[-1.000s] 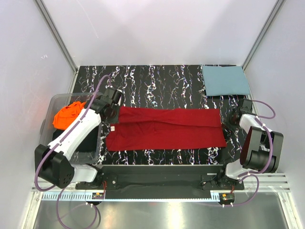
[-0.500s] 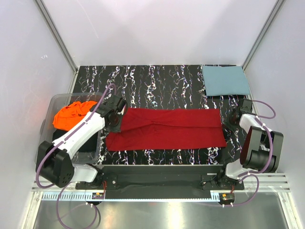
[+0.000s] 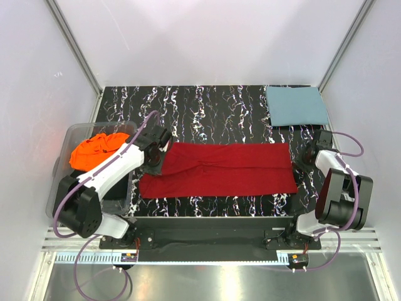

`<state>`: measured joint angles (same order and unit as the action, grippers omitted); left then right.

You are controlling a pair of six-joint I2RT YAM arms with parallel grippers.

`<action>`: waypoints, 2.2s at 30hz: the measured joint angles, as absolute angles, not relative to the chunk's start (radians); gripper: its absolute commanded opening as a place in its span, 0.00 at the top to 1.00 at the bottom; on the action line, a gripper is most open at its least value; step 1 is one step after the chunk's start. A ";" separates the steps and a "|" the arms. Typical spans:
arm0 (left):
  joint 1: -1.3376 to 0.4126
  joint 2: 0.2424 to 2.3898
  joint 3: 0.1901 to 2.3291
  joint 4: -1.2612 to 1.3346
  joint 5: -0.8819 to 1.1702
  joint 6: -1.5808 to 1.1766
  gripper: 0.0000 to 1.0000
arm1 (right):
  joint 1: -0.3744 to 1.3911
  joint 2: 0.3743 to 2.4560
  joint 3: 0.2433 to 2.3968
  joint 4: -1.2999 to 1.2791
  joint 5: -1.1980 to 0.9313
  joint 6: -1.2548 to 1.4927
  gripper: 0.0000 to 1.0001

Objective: Fold and stack the t-shirts
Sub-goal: Fold the tshirt

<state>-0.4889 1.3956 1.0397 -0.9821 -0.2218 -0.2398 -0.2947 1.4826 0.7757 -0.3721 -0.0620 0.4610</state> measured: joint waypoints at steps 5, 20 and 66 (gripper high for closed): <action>-0.507 1.410 1.052 -0.987 -0.213 -0.240 1.00 | -0.295 1.420 0.784 -0.398 -0.068 0.484 0.80; -0.514 1.410 1.066 -0.995 -0.179 -0.241 1.00 | -0.019 1.430 0.904 -0.402 -0.087 0.562 0.81; -0.648 1.395 1.018 -1.084 -0.206 -0.466 1.00 | -0.003 1.666 0.924 -0.403 -0.062 0.557 0.80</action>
<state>-0.6483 1.3949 1.0180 -1.0836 -0.2058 -0.4656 -0.0029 1.6657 0.9237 -0.4030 -0.0620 0.5568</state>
